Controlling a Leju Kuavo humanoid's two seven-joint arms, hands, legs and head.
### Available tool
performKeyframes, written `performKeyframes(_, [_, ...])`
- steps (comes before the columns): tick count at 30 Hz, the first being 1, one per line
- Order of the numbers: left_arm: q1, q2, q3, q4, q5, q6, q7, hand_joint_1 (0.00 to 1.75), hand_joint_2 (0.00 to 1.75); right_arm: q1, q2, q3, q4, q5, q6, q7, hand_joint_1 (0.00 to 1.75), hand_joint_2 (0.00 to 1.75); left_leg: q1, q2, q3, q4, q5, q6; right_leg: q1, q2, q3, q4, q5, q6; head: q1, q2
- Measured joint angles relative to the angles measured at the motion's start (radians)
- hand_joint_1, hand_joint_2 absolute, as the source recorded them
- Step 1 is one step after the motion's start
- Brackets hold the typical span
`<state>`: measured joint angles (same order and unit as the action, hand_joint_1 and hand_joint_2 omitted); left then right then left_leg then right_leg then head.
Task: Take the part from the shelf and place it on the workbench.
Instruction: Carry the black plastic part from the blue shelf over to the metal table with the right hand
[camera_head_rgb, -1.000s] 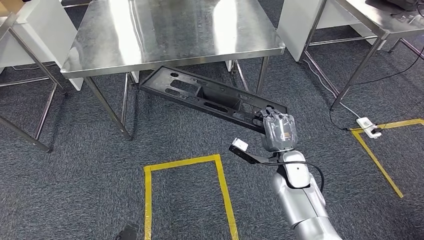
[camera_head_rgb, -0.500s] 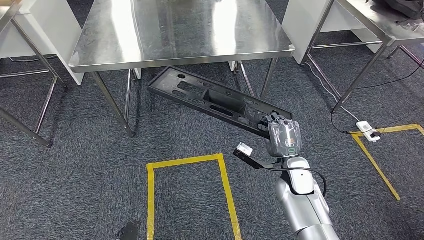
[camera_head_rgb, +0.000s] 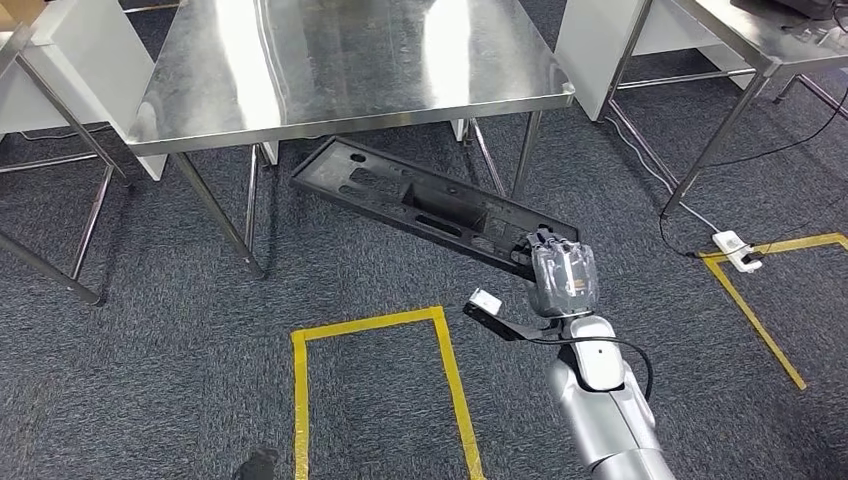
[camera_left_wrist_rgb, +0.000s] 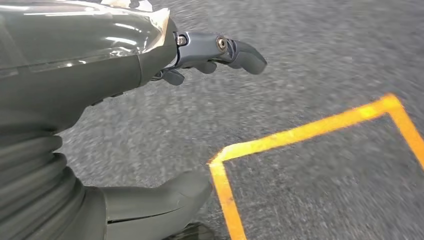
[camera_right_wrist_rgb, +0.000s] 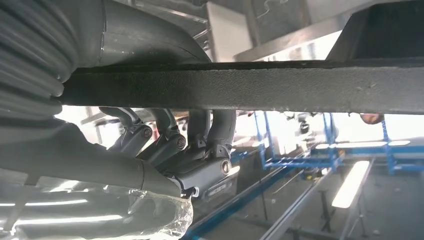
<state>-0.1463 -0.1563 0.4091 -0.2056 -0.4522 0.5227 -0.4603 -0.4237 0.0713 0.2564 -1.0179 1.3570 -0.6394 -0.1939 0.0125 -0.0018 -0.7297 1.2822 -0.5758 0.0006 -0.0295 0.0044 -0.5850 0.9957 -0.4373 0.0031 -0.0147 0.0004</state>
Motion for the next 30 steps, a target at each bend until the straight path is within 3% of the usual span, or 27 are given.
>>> performKeyframes(1, [0.008,0.003,0.008,0.0,0.011,0.001,-0.009,0.0,1.75,-0.002,0.013,0.008,0.013,0.0,-0.003,-0.005,1.75,1.75,0.003,0.0,0.007,-0.019,0.021,-0.002,0.0,0.002,0.001,0.0,0.0,0.0,-0.001,0.0])
performKeyframes(4, [0.025,0.01,0.032,0.0,0.036,0.008,-0.031,0.0,1.75,-0.024,0.055,0.034,0.049,-0.001,-0.006,-0.013,1.75,1.75,0.007,0.0,0.098,-0.211,0.117,0.003,0.002,0.006,0.002,0.001,-0.001,0.003,-0.002,0.0])
performKeyframes(6, [0.032,0.013,0.045,0.0,0.044,0.012,-0.04,0.0,1.75,-0.05,0.078,0.047,0.072,-0.002,-0.005,-0.013,1.75,1.75,0.003,-0.001,0.128,-0.276,0.136,0.008,0.012,0.007,-0.003,0.004,-0.004,0.007,0.0,0.0])
performKeyframes(9, [0.044,0.015,0.06,0.0,0.049,0.016,-0.044,0.0,1.75,-0.076,0.099,0.06,0.101,-0.006,-0.005,-0.013,1.75,1.75,-0.008,-0.004,0.126,-0.279,0.139,0.012,0.02,0.005,-0.006,0.006,-0.007,0.013,0.003,0.0])
performKeyframes(16, [0.055,0.015,0.071,0.0,0.04,0.019,-0.043,0.0,1.75,-0.081,0.112,0.073,0.132,-0.012,-0.008,-0.01,1.75,1.75,-0.022,-0.007,0.121,-0.279,0.143,0.032,0.016,0.003,-0.004,-0.005,0.002,0.028,0.004,0.0])
performKeyframes(30, [0.036,0.004,0.066,0.0,-0.023,0.004,-0.004,0.0,1.75,-0.003,0.062,0.067,0.077,-0.023,-0.016,0.014,1.75,1.75,-0.025,-0.006,0.12,-0.278,0.145,0.038,0.013,0.003,-0.004,-0.01,0.007,0.037,0.004,0.0])
